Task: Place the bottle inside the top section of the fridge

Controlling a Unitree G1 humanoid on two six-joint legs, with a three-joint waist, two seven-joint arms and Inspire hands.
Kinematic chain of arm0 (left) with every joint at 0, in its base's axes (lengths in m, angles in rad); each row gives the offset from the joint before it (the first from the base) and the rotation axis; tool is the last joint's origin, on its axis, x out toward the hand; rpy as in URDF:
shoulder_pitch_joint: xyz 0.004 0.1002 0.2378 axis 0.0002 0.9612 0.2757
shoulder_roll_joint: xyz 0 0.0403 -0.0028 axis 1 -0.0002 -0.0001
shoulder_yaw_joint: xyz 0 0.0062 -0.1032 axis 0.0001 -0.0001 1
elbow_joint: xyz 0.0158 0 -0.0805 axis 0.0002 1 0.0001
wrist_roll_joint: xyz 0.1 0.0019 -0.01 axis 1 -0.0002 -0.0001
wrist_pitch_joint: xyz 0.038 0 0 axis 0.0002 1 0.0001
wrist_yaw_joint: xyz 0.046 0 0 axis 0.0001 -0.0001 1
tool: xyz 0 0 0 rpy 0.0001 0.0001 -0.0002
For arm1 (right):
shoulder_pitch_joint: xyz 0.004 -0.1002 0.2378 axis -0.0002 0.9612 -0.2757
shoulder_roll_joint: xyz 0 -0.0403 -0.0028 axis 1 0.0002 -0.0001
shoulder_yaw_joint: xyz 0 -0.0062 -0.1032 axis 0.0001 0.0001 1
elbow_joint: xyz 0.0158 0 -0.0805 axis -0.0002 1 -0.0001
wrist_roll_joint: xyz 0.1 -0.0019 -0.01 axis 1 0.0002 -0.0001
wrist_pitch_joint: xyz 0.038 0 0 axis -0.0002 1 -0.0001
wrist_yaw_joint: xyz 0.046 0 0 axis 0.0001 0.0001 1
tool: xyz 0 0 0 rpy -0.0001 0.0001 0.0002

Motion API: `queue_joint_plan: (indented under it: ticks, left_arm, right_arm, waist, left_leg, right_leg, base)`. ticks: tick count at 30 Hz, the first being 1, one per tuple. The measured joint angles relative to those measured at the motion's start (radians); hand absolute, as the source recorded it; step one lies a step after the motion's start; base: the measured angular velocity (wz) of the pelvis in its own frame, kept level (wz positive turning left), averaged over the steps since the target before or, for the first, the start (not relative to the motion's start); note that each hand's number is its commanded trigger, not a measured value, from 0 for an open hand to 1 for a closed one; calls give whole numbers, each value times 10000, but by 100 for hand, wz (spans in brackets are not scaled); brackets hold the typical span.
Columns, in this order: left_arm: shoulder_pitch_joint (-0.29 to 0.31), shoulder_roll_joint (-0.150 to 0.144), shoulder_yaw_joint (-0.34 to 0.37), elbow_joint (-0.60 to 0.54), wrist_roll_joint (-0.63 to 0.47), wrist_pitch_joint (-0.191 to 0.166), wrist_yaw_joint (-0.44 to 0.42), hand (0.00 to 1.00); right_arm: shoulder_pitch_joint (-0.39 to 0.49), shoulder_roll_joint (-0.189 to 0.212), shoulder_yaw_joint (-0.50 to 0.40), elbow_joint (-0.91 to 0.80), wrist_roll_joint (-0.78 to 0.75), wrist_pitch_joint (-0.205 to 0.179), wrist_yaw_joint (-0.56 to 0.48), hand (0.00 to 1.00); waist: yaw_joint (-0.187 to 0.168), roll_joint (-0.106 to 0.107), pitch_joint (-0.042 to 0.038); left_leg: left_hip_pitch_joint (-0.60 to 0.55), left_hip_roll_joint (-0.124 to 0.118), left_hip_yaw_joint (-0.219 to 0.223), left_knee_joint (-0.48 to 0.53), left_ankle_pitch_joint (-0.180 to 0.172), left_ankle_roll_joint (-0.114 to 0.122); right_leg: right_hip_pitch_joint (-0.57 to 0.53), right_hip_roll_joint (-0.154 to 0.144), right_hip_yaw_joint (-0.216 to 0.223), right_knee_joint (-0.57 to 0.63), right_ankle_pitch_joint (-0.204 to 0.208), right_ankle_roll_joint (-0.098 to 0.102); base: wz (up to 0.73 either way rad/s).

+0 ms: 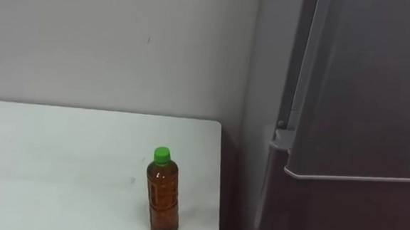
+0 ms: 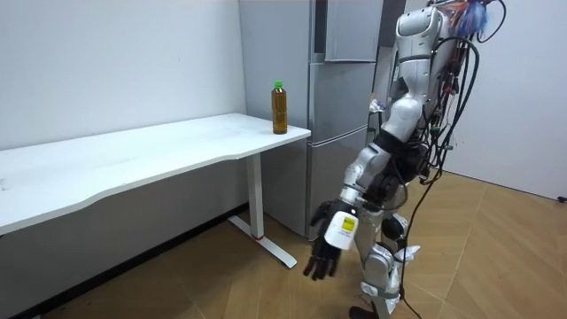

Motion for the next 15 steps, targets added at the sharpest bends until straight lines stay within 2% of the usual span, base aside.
queue_joint_plan:
  ticks: [1, 7, 9, 10, 12, 14, 15]
  left_arm:
    - [-11, 24, 24, -673, 1, -94, 262, 0]
    - [-131, 226, 492, -3773, -104, -529, 1327, 0]
    - [-136, 238, 746, -4961, -395, -593, 1691, 0]
    - [-153, 346, 762, -5711, -520, -648, 1893, 0]
    - [-203, 622, 815, -6499, -495, -679, 1974, 0]
    - [-378, 925, 1172, -7785, -354, -677, 2091, 0]
    - [-429, 1028, 1223, -8055, -276, -675, 2106, 0]
  right_arm:
    - [43, -20, 0, -83, -6, -2, -1, 0]
    - [136, -31, -115, -346, -112, -119, -89, 0]
    - [172, -28, -200, -403, -115, -117, -131, 0]
    - [181, -30, -203, -410, -122, -116, -143, 0]
    - [234, -15, -403, -409, -193, -115, -121, 0]
    - [256, 8, -468, -412, -424, -113, -95, 0]
    - [272, 5, -470, -414, -438, -114, -92, 0]
  waist:
    - [38, 64, -5]
    - [63, 56, -11]
    - [93, 49, -61]
    - [100, 38, -62]
    - [207, 91, -90]
    - [268, 100, -86]
    - [268, 114, -78]
  left_leg:
    - [-17, -2, -4, 13, 0, 0]
    - [-74, -8, -67, 52, 0, -1]
    - [-152, -9, -65, 76, 1, 0]
    - [-173, -11, -76, 77, 4, 3]
    - [-128, -6, -78, 58, 4, 2]
    - [-36, -27, -305, 14, 4, 2]
    - [-14, -32, -387, 5, 3, 2]
  right_leg:
    - [-16, 0, 9, 1, 0, -1]
    - [-63, 2, -23, 2, -10, -17]
    - [-174, 8, 21, 18, -11, -18]
    - [-164, 7, 23, 24, -10, -18]
    - [-174, 38, 103, 36, -10, -19]
    - [-148, 68, 153, 25, -9, -21]
    - [-125, 78, 167, 20, -9, -21]
  base:
    - [0]
    - [-1]
    - [-4]
    - [-4]
    - [-12]
    - [-14]
    - [-7]
